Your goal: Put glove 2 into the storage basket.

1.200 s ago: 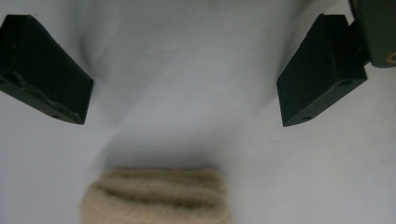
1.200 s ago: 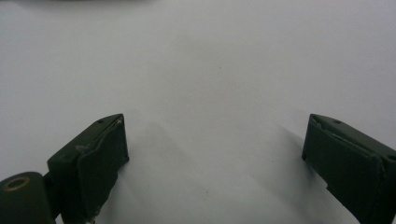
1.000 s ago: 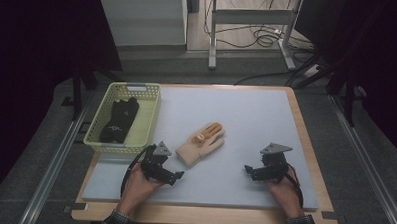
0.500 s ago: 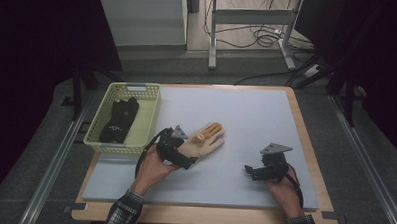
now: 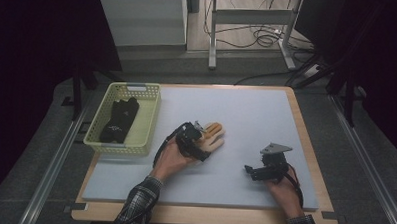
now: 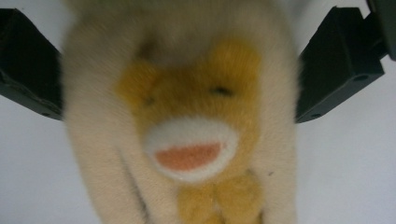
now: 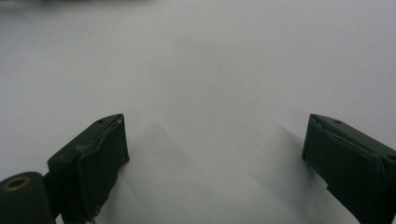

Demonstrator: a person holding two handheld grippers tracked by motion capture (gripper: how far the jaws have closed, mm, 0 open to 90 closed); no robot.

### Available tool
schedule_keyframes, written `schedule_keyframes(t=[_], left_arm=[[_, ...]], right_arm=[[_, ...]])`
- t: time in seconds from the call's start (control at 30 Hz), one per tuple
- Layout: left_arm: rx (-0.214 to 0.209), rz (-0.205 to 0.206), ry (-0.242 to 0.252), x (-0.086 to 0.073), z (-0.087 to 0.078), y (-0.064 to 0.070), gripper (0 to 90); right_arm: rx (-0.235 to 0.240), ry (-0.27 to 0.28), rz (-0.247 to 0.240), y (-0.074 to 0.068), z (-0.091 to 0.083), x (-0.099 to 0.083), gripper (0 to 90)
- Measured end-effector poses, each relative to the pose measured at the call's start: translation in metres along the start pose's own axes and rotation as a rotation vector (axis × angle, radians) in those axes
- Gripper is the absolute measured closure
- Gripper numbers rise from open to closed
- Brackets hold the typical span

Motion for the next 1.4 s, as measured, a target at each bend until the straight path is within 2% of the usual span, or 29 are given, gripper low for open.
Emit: schedule_keyframes(t=[0.07, 0.17, 0.33, 0.37, 0.5, 0.57, 0.73, 1.03, 1.2, 1.3, 1.33, 1.4], left_arm=[[-0.001, 0.009, -0.019, -0.001, 0.005, -0.001, 0.0], [-0.003, 0.008, -0.011, -0.001, 0.003, 0.0, 2.7], [-0.003, 0.005, -0.024, 0.0, -0.006, 0.006, 27.0], [-0.003, 0.001, -0.024, 0.0, -0.007, 0.006, 37.3], [-0.006, -0.02, -0.024, 0.0, -0.01, 0.005, 50.8], [-0.024, -0.032, -0.016, 0.0, -0.011, 0.005, 55.3], [-0.019, -0.044, -0.008, 0.003, -0.017, 0.005, 58.1], [0.009, -0.067, 0.035, 0.022, -0.05, -0.006, 58.0], [0.038, -0.089, 0.051, 0.03, -0.071, -0.019, 57.7], [0.064, -0.101, 0.051, 0.031, -0.084, -0.03, 57.6], [0.076, -0.115, 0.054, 0.031, -0.093, -0.039, 57.6], [0.08, -0.121, 0.055, 0.031, -0.097, -0.043, 57.5]], right_arm=[[0.0, 0.0, 0.0, 0.0, 0.0, 0.0, 6.5], [0.0, 0.0, 0.0, 0.0, 0.0, 0.0, 6.5], [0.0, 0.0, 0.0, 0.0, 0.0, 0.0, 6.5], [0.0, 0.0, 0.0, 0.0, 0.0, 0.0, 6.5], [0.0, 0.0, 0.0, 0.0, 0.0, 0.0, 6.5], [0.0, 0.0, 0.0, 0.0, 0.0, 0.0, 6.5], [0.0, 0.0, 0.0, 0.0, 0.0, 0.0, 6.5], [0.0, 0.0, -0.001, 0.0, 0.0, 0.0, 6.5], [0.0, 0.001, -0.002, 0.0, 0.0, 0.0, 6.5], [0.0, 0.002, -0.003, 0.0, 0.0, 0.0, 6.5], [0.0, 0.002, -0.003, 0.0, 0.0, 0.0, 6.5], [0.0, 0.002, -0.003, 0.0, 0.0, 0.0, 6.5]])
Point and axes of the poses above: each handheld gripper's, and its own axes: z roughly forward along the jaws, x roughly out of its top, y roughly to its right, the point moved 6 cm from there along z, roughly forward along the jaws, and after that the axes turned 1 degree about y, right-handed, at the moved point
